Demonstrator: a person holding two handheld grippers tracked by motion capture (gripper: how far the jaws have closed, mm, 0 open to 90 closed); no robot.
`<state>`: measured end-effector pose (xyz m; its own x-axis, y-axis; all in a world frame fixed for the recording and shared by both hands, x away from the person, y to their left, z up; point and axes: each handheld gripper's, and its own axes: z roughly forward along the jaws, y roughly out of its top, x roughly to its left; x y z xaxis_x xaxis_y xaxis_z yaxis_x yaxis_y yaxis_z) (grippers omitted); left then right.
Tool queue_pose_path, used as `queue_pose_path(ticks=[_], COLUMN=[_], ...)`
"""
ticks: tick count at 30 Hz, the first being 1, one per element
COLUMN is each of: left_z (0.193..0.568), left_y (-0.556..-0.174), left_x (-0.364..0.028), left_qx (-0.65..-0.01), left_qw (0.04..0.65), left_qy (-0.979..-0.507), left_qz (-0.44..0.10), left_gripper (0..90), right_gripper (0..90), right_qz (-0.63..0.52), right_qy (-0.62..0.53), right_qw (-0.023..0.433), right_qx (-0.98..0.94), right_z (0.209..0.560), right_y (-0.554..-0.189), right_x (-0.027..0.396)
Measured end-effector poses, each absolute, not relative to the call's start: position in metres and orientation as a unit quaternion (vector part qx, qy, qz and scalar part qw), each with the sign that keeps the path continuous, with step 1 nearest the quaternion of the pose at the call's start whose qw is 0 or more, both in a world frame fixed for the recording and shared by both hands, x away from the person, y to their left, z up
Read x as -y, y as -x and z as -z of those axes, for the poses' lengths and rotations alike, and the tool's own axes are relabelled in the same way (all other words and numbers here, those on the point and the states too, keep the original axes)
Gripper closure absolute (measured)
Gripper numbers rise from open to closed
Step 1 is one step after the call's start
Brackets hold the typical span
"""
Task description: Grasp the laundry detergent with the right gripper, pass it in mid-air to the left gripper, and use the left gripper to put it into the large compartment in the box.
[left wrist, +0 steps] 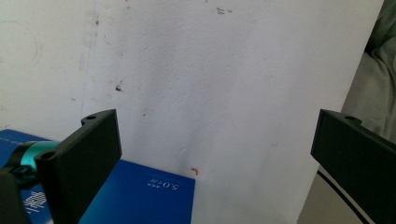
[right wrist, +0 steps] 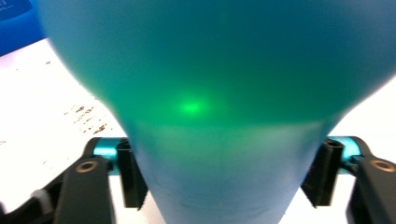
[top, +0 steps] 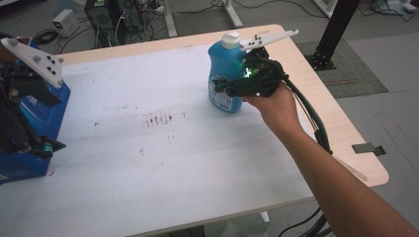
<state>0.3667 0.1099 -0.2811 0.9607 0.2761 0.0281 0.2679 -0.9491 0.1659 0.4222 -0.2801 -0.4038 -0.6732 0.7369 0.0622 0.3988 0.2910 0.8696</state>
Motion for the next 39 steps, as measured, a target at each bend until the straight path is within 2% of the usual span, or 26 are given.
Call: queue_pose_path(ticks=[14,30,39], left_z=[0.282,0.284,0.283], left_y=[-0.367,-0.368,-0.37], left_x=[-0.111,-0.112,-0.111], left_qx=[-0.139,-0.139,-0.139], left_qw=[0.082,0.083,0.088], left_qy=[-0.987,-0.987,-0.986], left_qz=[-0.026,-0.024,-0.025], left_gripper=[1.7,1.7,1.7], right_gripper=[42.8,46.3,46.4], right_qz=[-0.473,-0.471,-0.483], right_qy=[-0.358,-0.35,-0.336], right_qw=[0.197,0.219,0.195], right_qx=[-0.781,-0.779,-0.785], right_z=[0.406,0.406,0.395], right_y=[-0.42,-0.416,-0.412], right_x=[0.278,0.275,0.276])
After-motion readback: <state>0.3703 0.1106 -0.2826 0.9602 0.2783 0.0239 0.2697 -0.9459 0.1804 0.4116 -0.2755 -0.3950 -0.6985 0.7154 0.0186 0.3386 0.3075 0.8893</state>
